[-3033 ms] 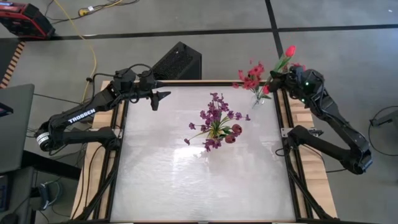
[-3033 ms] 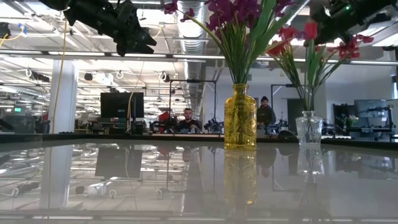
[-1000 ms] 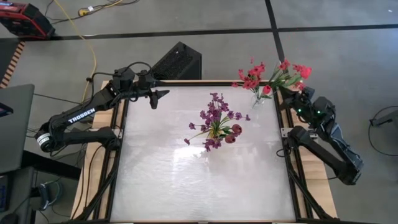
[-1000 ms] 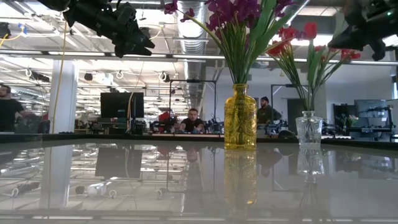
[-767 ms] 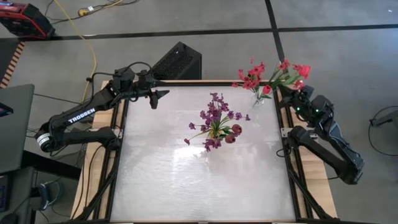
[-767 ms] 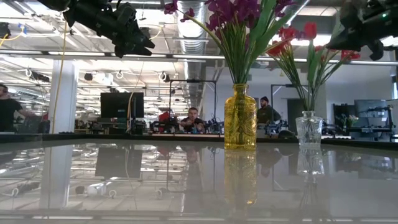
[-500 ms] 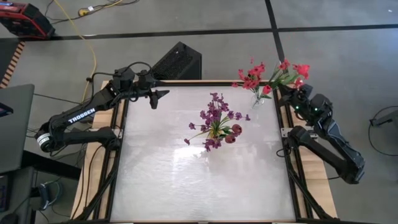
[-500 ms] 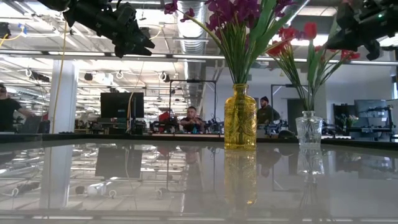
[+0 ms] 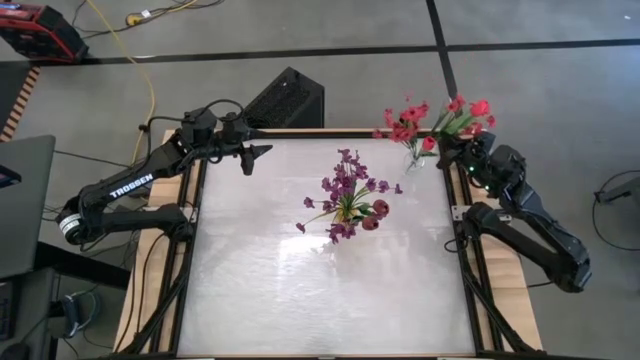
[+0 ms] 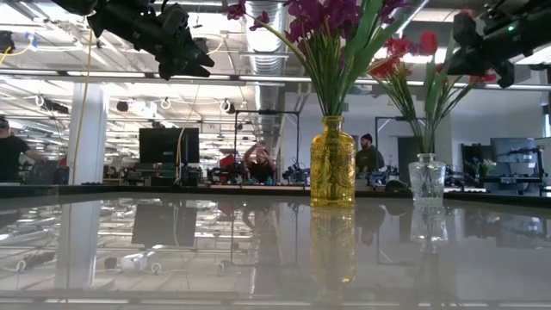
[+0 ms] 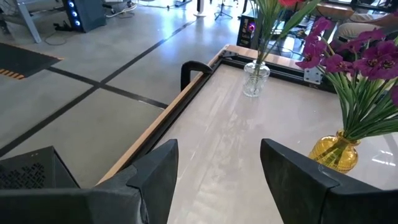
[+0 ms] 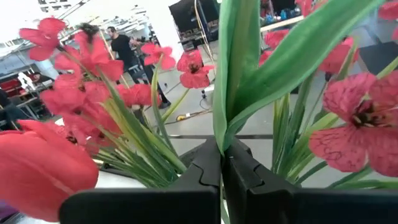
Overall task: Sort flowers into vase by color
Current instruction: Put the pink tulip into the transparent vase
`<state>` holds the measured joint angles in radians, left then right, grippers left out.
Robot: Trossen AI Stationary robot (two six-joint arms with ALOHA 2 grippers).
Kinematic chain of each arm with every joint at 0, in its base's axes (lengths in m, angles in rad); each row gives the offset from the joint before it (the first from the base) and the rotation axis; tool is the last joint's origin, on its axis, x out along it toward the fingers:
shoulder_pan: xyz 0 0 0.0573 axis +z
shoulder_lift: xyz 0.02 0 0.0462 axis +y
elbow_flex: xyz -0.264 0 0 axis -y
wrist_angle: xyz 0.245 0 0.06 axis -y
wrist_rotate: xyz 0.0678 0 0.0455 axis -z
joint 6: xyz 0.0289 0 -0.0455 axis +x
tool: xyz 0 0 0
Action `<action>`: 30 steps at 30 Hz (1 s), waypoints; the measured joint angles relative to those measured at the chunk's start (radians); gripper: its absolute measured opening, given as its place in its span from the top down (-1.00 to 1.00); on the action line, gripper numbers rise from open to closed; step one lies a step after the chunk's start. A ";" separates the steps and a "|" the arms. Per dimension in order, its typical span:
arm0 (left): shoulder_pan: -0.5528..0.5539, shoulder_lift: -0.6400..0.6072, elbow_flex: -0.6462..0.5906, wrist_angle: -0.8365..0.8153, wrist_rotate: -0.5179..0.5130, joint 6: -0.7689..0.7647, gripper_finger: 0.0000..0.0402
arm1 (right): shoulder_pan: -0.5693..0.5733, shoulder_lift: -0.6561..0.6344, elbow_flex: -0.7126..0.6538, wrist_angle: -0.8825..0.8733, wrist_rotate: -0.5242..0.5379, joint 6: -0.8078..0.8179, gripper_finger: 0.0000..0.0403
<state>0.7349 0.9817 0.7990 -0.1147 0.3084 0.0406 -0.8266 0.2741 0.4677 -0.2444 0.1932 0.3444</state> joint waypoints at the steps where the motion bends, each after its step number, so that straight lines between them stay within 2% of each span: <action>1: 0.000 0.000 0.000 0.000 0.000 0.000 -0.08 | 0.000 0.013 0.001 0.003 0.000 0.007 0.88; 10: 0.000 0.000 0.000 -0.001 0.000 0.000 -0.08 | 0.000 0.125 -0.001 -0.012 0.000 0.040 0.88; 20: 0.000 0.000 0.000 -0.001 -0.001 0.004 -0.08 | 0.002 0.238 0.095 -0.044 -0.011 0.021 0.88; 30: 0.000 0.000 0.000 -0.010 -0.001 0.016 -0.08 | 0.028 0.390 0.098 -0.051 -0.011 0.004 0.87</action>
<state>0.7345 0.9821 0.7990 -0.1249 0.3072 0.0566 -0.7982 0.6636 0.5655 -0.2953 0.1825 0.3486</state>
